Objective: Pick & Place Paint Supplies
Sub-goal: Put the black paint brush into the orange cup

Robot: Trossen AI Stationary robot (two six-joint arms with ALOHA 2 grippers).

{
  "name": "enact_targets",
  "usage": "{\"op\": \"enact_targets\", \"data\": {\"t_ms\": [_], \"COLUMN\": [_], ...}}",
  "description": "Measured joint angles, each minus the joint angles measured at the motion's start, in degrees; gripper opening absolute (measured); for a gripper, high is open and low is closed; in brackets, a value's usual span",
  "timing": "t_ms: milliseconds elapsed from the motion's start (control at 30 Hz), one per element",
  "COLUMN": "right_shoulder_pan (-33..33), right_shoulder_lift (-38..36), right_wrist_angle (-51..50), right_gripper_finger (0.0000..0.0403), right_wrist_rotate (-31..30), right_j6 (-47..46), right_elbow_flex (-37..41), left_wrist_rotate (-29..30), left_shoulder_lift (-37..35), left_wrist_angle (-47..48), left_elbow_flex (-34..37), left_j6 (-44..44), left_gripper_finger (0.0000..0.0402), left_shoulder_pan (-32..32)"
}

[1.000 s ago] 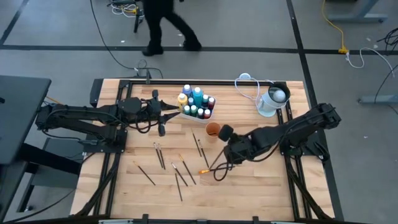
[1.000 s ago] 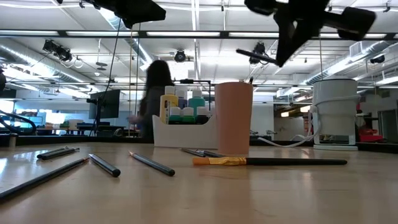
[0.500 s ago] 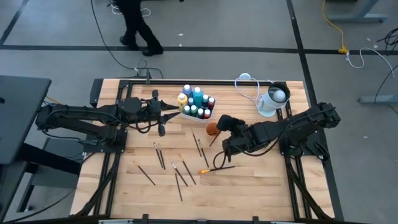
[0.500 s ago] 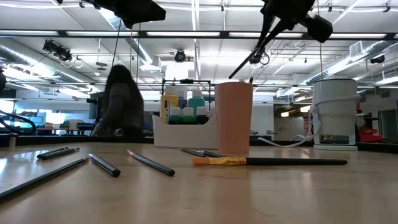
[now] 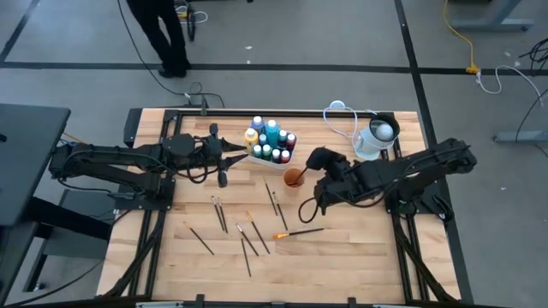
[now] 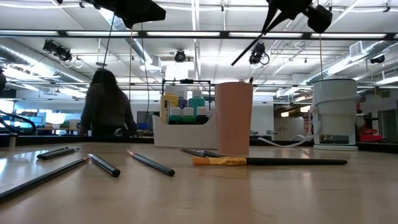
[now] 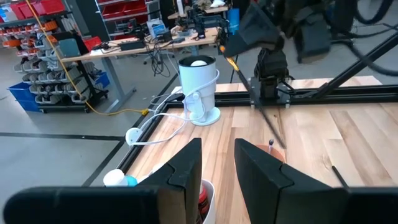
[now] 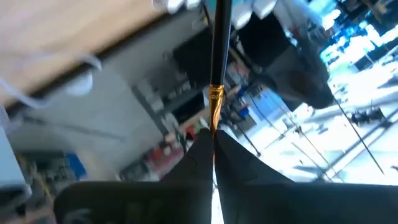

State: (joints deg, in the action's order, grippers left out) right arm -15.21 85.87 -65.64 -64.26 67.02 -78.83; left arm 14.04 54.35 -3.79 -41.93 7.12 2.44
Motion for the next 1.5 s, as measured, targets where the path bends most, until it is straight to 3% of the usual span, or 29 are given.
{"op": "enact_targets", "data": {"t_ms": [233,567,800,1033,1500], "right_shoulder_pan": [2.5,2.8,3.0,3.0,3.0], "right_shoulder_lift": [0.4,0.3,0.3,0.3,0.3], "right_wrist_angle": [-1.4,12.3,20.8,28.8,43.1], "right_gripper_finger": [0.0001,0.0001,0.0009,0.0026,0.0039], "right_wrist_rotate": [-6.8,-0.7,-1.3,2.9,8.6], "right_j6": [9.9,16.9,25.2,25.0,25.7], "right_elbow_flex": [2.0,7.3,12.2,16.1,16.1], "left_wrist_rotate": [0.0,0.0,0.0,0.0,0.0], "left_shoulder_lift": [0.0,0.0,0.0,0.0,0.0], "left_wrist_angle": [0.0,0.0,0.0,0.0,0.0], "left_elbow_flex": [0.0,0.0,0.0,0.0,0.0], "left_j6": [0.0,0.0,0.0,0.0,0.7], "left_gripper_finger": [0.0103,0.0103,0.0103,0.0103,0.0103], "left_shoulder_pan": [0.0,0.0,0.0,0.0,0.0]}}
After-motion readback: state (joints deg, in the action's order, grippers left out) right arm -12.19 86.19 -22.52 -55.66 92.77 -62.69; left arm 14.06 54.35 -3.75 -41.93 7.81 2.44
